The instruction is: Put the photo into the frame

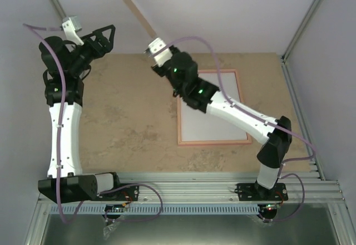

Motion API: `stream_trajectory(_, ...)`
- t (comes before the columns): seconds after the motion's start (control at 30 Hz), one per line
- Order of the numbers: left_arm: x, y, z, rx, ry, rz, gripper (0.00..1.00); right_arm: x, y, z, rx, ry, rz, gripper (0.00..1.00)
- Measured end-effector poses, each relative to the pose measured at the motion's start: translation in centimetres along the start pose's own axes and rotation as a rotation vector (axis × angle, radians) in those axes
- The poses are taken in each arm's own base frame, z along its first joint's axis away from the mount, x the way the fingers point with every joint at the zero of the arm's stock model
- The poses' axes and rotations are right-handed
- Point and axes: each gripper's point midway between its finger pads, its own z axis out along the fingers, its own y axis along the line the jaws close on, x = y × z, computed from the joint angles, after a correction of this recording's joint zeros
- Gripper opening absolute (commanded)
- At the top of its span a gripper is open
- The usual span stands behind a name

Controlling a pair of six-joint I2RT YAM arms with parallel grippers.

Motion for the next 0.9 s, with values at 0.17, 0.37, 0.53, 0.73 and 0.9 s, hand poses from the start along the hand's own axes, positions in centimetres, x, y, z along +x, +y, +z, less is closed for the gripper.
stream_trajectory(0.17,-0.4,-0.3,0.0,0.025,-0.025,-0.110,0.93,-1.5,3.5,-1.3,0.104,-0.083,-0.213,0.00)
stream_trajectory(0.37,0.5,0.1,-0.1,0.037,-0.034,-0.198,0.91,-0.2,4.9,-0.9,0.234,-0.073,-0.400,0.00)
stream_trajectory(0.53,1.3,0.6,0.0,0.039,-0.032,-0.238,0.87,0.9,5.4,-1.0,0.292,-0.051,-0.493,0.00)
stream_trajectory(0.73,2.5,1.0,0.6,0.051,-0.008,-0.283,0.80,0.8,7.1,-2.2,0.317,-0.079,-0.567,0.00)
stream_trajectory(0.9,3.1,0.7,1.0,0.074,0.002,-0.288,0.67,1.2,8.7,-2.7,0.322,-0.090,-0.616,0.00)
